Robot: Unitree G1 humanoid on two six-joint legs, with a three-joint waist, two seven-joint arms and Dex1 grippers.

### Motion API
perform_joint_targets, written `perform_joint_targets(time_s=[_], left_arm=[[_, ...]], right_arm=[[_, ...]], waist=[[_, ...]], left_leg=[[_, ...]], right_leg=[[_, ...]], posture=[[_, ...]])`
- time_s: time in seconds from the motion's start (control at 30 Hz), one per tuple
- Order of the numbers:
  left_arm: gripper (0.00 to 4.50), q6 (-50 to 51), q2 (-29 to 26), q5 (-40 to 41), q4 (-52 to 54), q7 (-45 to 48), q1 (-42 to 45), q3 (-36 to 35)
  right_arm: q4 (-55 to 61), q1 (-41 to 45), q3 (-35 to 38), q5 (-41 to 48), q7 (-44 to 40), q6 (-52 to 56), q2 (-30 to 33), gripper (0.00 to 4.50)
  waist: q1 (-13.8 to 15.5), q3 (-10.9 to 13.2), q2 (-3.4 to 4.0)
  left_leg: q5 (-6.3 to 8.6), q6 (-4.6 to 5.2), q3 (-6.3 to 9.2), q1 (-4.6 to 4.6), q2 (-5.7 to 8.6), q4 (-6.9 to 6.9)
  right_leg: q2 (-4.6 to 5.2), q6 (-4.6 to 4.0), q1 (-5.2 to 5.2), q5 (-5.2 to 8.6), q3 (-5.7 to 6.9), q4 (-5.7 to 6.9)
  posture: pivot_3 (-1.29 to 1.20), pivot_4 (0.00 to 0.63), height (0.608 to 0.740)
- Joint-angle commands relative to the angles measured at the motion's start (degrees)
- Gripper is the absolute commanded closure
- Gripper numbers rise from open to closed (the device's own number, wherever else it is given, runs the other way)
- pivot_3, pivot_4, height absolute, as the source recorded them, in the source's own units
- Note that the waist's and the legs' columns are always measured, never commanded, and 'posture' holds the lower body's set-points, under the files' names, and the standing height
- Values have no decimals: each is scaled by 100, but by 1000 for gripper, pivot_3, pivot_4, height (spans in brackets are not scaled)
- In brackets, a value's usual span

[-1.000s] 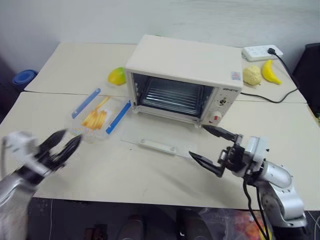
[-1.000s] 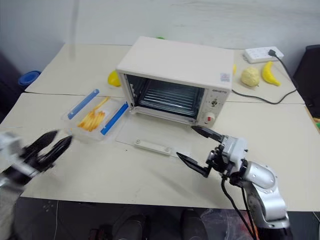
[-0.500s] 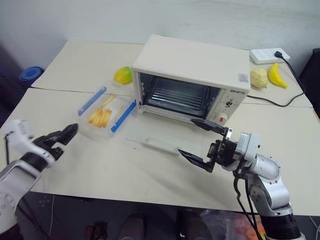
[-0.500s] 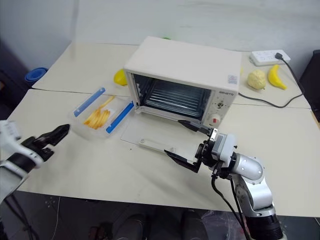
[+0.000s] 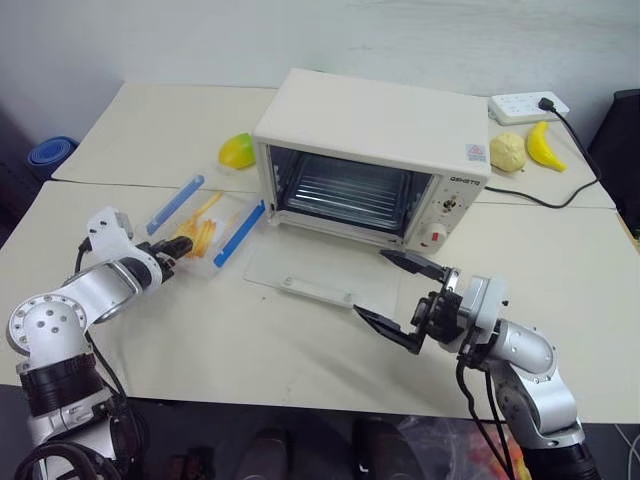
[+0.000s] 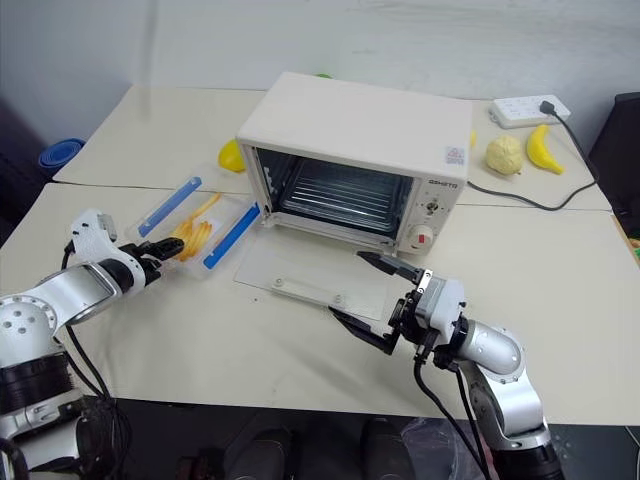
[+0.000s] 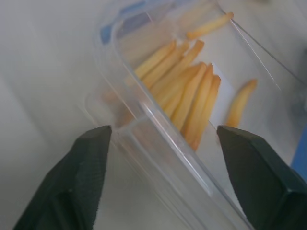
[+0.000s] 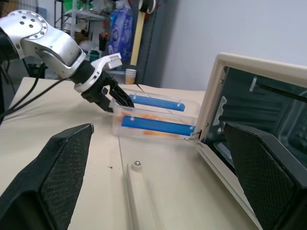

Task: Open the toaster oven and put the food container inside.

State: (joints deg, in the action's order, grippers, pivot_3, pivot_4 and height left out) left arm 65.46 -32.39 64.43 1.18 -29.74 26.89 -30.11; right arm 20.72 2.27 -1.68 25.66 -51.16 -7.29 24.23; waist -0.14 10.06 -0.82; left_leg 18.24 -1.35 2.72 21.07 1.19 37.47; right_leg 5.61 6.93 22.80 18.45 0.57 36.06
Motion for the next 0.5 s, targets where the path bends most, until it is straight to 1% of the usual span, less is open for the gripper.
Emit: perform_joint_targets(time_s=[0.03, 0.1, 0.2, 0.27, 0.3, 0.33, 0.37, 0.43, 0.5], left_arm=[[2113, -291, -156, -435, -94, 219, 128, -122], [2671, -298, -174, -559, -191, 249, 136, -236], [3533, -199, -346, -709, -328, 482, 149, -313], [3936, -237, -477, -859, -452, 635, 202, -339], [4236, -241, -510, -910, -496, 692, 226, -352], [4445, -153, -768, -950, -687, 998, 278, -327], [4497, -72, -1000, -1009, -839, 1284, 317, -290], [4497, 201, -1640, -1040, -1128, 2217, 350, -78], [4497, 206, -2241, -1284, -1311, 3121, 342, 341]], right_arm=[[178, -198, 89, -19, 21, -259, -11, 0], [121, -285, 83, -32, -8, -376, -23, 0], [-45, -400, 101, -31, -87, -600, -34, 0], [-153, -448, 108, -19, -145, -724, -29, 0], [-186, -458, 105, -14, -159, -765, -25, 0], [-228, -481, 103, -3, -197, -806, -9, 0], [-260, -499, 102, 9, -228, -840, 9, 0], [-315, -535, 131, 49, -282, -880, 38, 0], [-344, -562, 138, 84, -346, -867, 85, 0]], waist=[[9, 0, 0], [6, 0, 0], [6, 0, 0], [4, 0, 0], [3, 0, 0], [1, 0, 0], [-4, 1, -1], [-29, 2, -3], [-31, 2, -2]], left_leg=[[0, -1, 0, 0, 0, -2], [0, -1, 0, 1, 0, -1], [0, -1, -1, 0, -2, 0], [0, -2, -1, -1, -1, 0], [-1, -2, -1, -1, -2, 0], [-1, -2, -1, -1, -2, 0], [0, -2, -3, -1, -3, 0], [1, -6, -7, 1, 2, -3], [2, -8, -11, 5, 0, -11]], right_leg=[[-1, 0, 0, 0, 1, -2], [1, 0, 0, 0, 0, -3], [1, 0, 0, 0, -1, -1], [1, 0, 0, 0, -1, 1], [0, 0, 0, 0, -1, 1], [0, 0, 0, 0, -1, 0], [1, 0, 0, 0, -3, 1], [-11, 0, 8, 0, -3, 2], [-14, -2, 18, 1, -7, 5]], posture=[[0, 150, 740], [0, 150, 740], [0, 150, 740], [0, 150, 740], [0, 150, 740], [0, 150, 740], [0, 150, 740], [0, 150, 740], [0, 150, 740]])
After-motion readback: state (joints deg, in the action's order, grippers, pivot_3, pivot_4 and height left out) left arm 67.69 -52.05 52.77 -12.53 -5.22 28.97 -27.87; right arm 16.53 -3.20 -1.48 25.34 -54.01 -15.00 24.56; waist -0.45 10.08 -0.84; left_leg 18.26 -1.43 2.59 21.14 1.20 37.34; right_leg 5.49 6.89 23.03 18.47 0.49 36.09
